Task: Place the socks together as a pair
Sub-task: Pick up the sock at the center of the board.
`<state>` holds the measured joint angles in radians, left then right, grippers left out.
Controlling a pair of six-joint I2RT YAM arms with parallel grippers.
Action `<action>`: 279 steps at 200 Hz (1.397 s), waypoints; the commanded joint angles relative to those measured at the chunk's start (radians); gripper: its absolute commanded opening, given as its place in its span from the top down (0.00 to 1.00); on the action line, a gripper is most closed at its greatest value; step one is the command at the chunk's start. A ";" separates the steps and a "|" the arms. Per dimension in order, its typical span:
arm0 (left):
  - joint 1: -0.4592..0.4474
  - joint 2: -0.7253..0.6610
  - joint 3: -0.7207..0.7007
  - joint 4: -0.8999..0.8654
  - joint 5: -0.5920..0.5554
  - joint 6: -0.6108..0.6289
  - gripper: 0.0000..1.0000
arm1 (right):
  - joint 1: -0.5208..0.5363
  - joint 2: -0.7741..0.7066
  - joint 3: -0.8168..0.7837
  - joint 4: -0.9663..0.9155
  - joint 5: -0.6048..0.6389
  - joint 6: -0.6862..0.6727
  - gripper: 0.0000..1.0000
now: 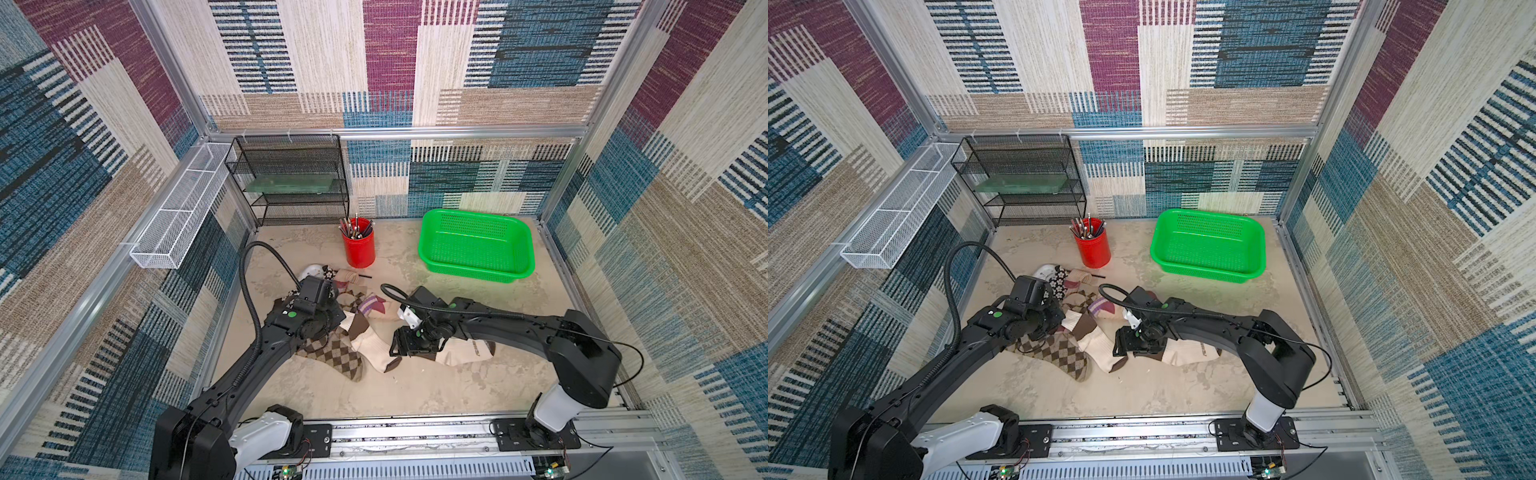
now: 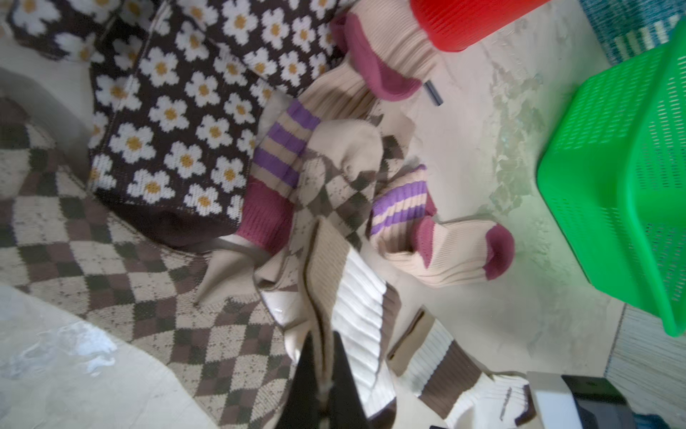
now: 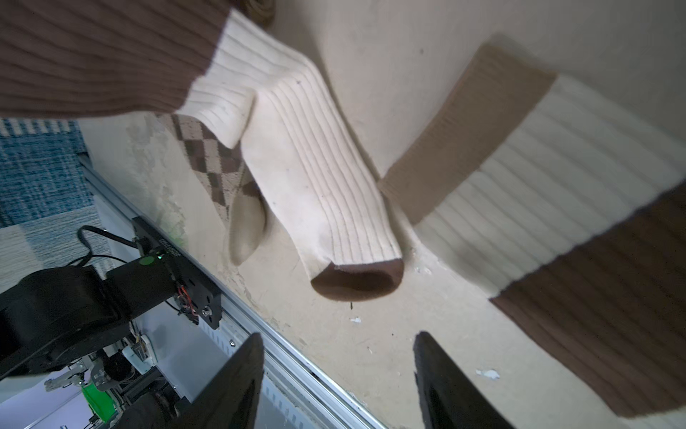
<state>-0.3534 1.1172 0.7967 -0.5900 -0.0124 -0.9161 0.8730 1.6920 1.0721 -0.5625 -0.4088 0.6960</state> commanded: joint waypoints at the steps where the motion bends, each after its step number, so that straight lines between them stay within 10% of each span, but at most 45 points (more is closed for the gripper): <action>1: 0.015 -0.034 -0.035 0.002 0.011 0.024 1.00 | 0.014 0.037 0.026 -0.035 0.042 0.035 0.38; 164: 0.083 -0.097 -0.074 -0.027 0.028 0.178 1.00 | 0.075 0.235 0.218 -0.153 0.193 0.060 0.57; 242: 0.083 -0.178 -0.104 -0.041 0.049 0.200 1.00 | 0.075 0.233 0.271 -0.181 0.259 0.058 0.99; 279: 0.076 -0.230 -0.106 -0.017 0.135 0.198 1.00 | 0.080 0.103 0.264 -0.230 0.257 0.029 1.00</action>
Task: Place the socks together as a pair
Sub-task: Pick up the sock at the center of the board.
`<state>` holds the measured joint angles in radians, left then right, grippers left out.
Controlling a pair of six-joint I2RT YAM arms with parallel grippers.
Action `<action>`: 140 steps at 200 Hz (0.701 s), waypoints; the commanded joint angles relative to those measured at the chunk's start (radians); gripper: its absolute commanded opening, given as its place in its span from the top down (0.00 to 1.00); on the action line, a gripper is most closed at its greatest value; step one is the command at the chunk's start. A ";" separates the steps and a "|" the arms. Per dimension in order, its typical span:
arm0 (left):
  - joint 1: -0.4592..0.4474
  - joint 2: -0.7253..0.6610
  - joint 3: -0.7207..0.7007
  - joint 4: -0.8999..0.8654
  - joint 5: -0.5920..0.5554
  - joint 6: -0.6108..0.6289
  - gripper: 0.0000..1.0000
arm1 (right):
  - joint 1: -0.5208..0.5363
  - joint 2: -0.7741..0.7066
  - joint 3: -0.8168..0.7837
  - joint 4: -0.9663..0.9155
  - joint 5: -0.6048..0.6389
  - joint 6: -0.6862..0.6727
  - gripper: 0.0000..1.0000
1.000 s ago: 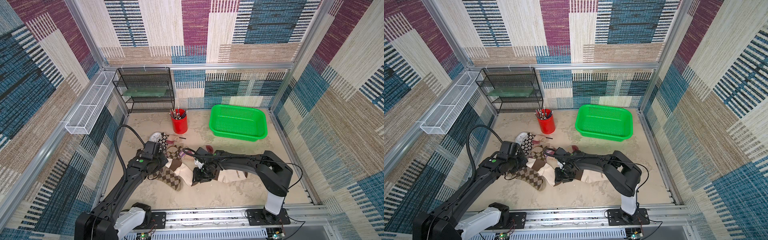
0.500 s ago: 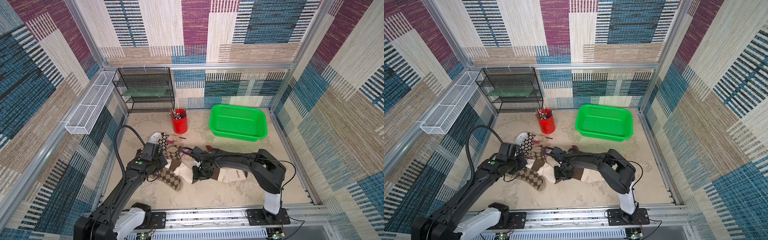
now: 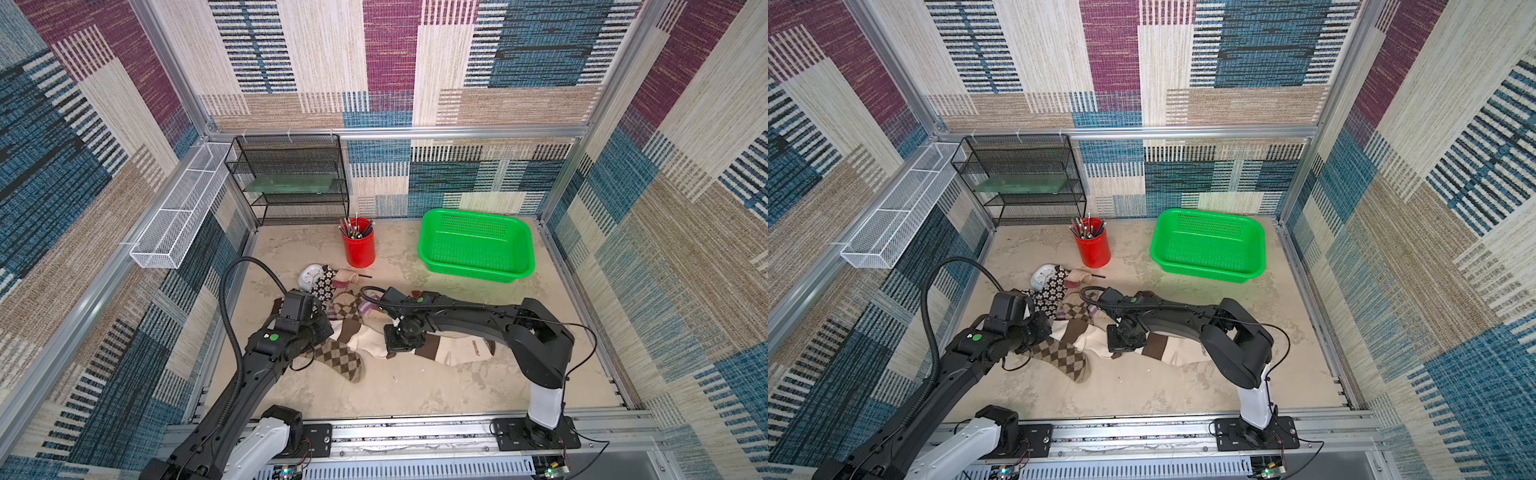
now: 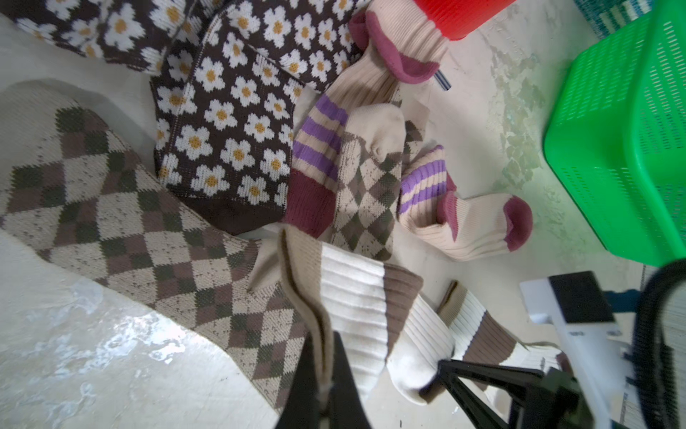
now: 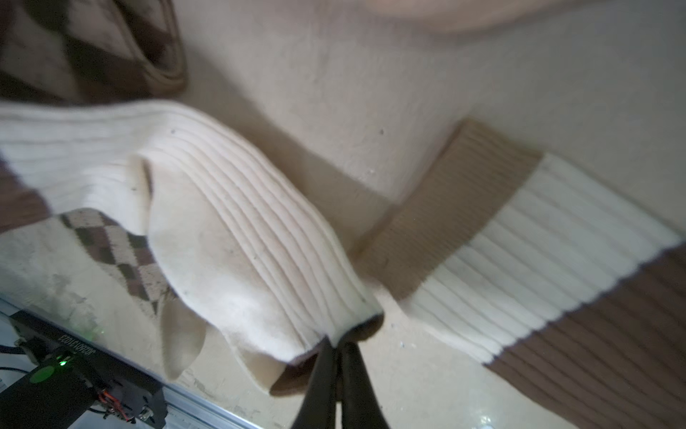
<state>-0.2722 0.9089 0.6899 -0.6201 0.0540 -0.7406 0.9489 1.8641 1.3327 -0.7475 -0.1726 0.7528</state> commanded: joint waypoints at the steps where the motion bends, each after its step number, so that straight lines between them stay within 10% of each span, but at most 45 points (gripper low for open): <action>1: -0.005 -0.023 0.001 0.013 0.071 0.022 1.00 | 0.004 -0.074 0.004 -0.048 0.021 -0.029 1.00; 140: -0.469 0.287 0.177 0.190 -0.019 -0.214 1.00 | -0.382 -0.624 -0.255 -0.552 0.134 -0.155 1.00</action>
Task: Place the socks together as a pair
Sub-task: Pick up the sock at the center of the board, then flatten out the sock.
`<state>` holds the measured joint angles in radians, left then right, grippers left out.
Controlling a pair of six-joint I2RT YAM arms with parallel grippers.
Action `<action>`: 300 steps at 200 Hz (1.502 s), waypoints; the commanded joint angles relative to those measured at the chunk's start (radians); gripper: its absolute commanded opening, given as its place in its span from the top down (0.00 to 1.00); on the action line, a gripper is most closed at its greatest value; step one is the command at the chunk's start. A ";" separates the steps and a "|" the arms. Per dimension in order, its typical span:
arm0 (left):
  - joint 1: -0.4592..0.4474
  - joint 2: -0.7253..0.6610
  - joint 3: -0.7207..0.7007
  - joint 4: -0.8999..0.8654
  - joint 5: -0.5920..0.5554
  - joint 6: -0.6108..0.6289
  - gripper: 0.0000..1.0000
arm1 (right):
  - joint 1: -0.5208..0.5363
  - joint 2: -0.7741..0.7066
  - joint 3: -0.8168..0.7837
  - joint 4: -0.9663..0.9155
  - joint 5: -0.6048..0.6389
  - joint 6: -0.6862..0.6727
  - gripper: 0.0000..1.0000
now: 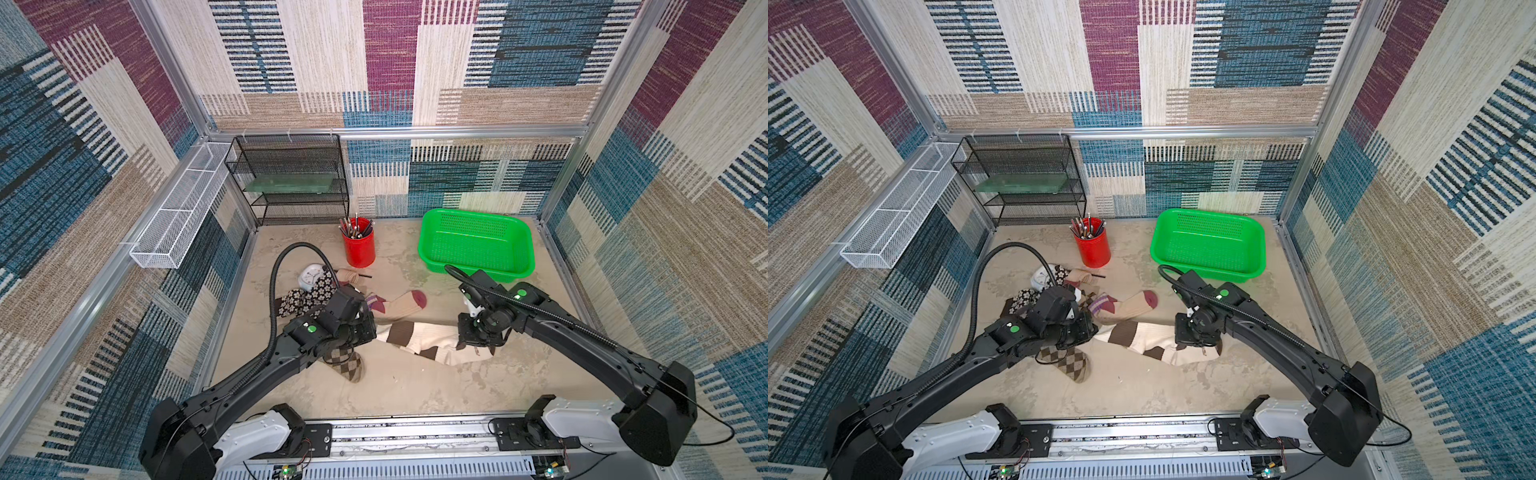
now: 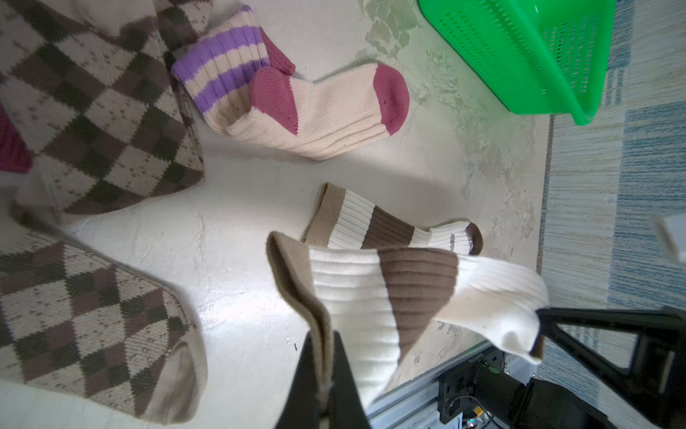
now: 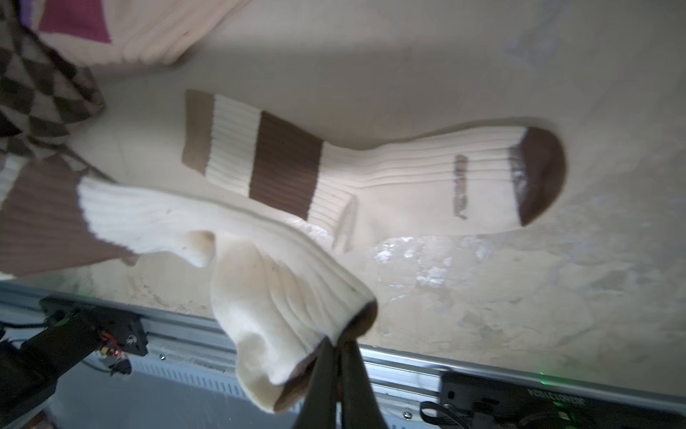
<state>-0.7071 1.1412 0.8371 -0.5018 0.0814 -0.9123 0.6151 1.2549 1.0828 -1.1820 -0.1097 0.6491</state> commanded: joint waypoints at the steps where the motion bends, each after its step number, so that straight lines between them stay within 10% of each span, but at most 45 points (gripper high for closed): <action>1: -0.036 0.057 0.031 0.074 -0.046 -0.042 1.00 | -0.050 -0.015 -0.006 -0.119 0.071 -0.052 1.00; 115: -0.186 0.414 0.184 0.181 -0.055 -0.016 1.00 | -0.202 0.031 -0.071 -0.099 0.078 -0.199 0.97; 242: -0.195 0.435 0.114 0.307 -0.192 0.047 0.97 | -0.249 0.156 -0.118 0.062 0.122 -0.193 0.79; 300: -0.195 0.414 0.087 0.295 -0.258 0.127 0.58 | -0.256 0.146 -0.119 0.056 0.140 -0.180 0.41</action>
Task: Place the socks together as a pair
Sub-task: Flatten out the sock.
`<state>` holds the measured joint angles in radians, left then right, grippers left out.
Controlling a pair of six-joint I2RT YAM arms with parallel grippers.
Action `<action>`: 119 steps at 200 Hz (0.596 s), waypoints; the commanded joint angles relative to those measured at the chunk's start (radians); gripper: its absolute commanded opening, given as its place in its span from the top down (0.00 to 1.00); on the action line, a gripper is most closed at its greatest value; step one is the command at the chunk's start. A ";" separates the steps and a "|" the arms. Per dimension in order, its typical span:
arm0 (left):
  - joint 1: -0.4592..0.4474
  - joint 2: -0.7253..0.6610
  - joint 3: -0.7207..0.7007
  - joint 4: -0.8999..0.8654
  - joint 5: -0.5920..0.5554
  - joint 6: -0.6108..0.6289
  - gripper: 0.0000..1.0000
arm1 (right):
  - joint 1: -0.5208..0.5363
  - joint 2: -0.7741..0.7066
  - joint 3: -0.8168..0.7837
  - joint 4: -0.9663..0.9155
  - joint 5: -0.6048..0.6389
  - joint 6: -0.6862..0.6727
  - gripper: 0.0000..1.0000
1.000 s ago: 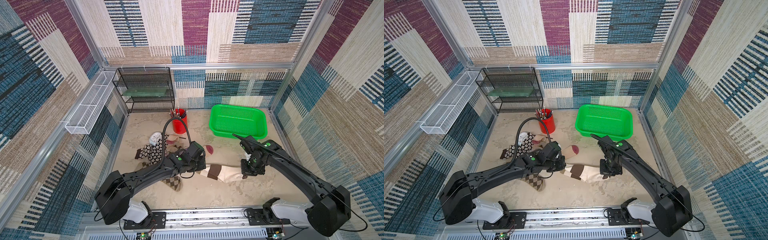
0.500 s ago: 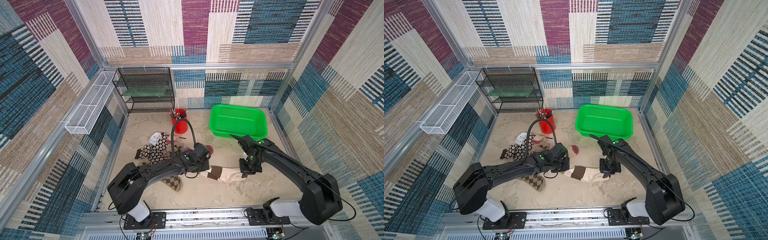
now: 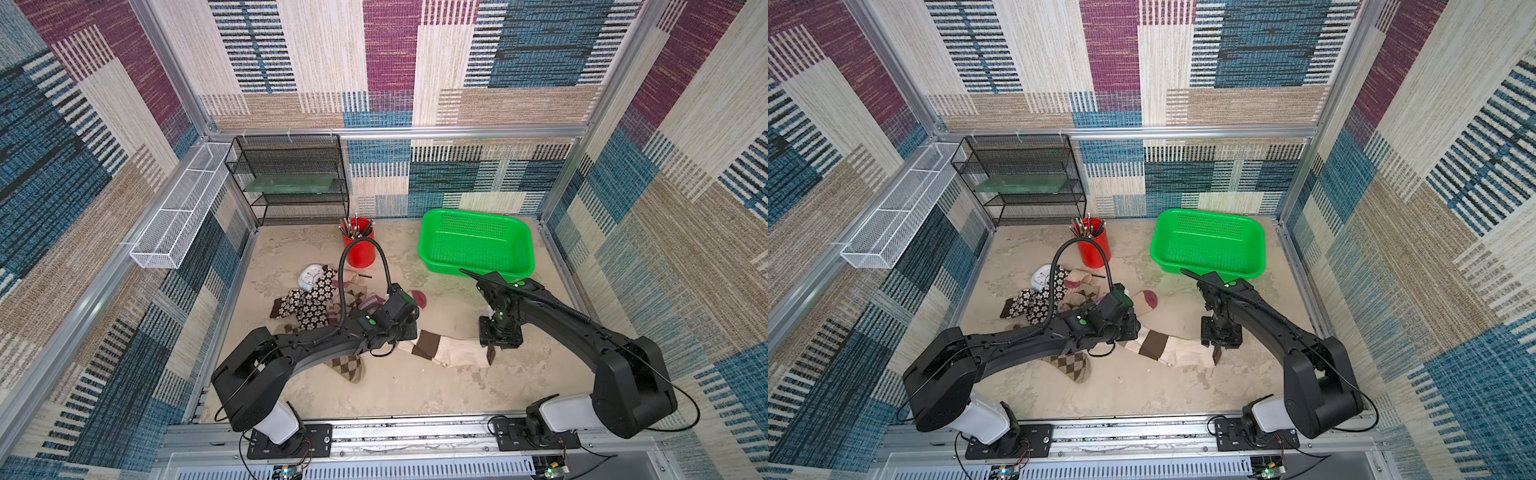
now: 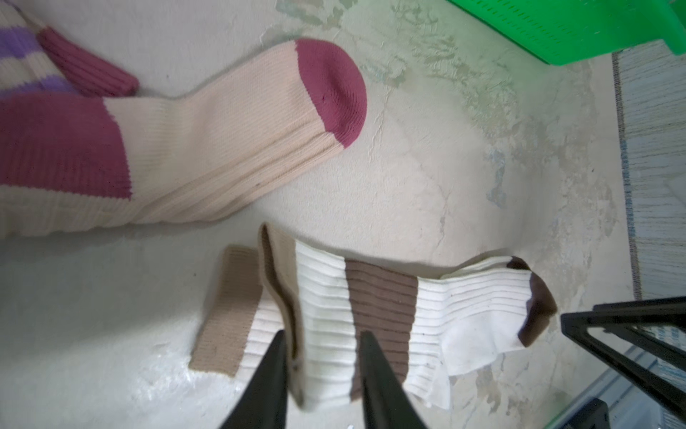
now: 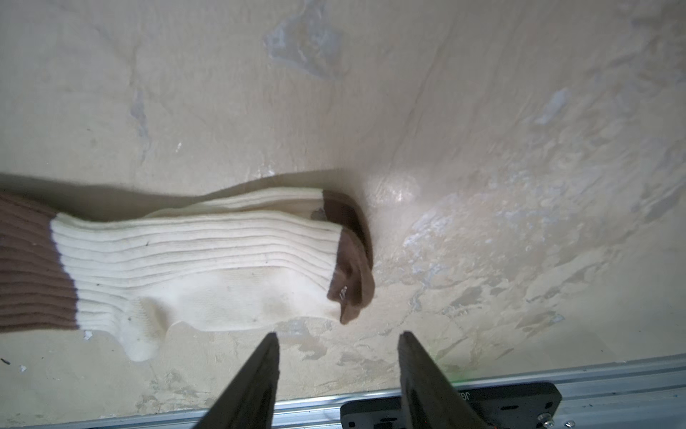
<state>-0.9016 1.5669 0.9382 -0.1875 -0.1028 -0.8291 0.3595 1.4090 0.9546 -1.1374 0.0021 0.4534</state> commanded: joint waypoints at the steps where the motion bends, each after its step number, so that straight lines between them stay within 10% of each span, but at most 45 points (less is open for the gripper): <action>1: 0.001 -0.013 -0.014 -0.022 -0.078 0.042 0.58 | -0.001 -0.009 0.010 0.012 0.028 0.016 0.41; 85: 0.039 -0.127 0.008 -0.157 -0.019 -0.037 0.52 | 0.034 -0.130 -0.024 0.273 -0.286 0.062 0.40; 119: 0.159 -0.250 -0.066 -0.223 0.048 -0.084 0.48 | 0.125 -0.266 -0.057 0.446 -0.309 0.076 0.07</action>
<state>-0.8028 1.3933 0.8978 -0.3199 -0.1032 -0.8734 0.4431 1.2263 0.9184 -0.8761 -0.2474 0.5072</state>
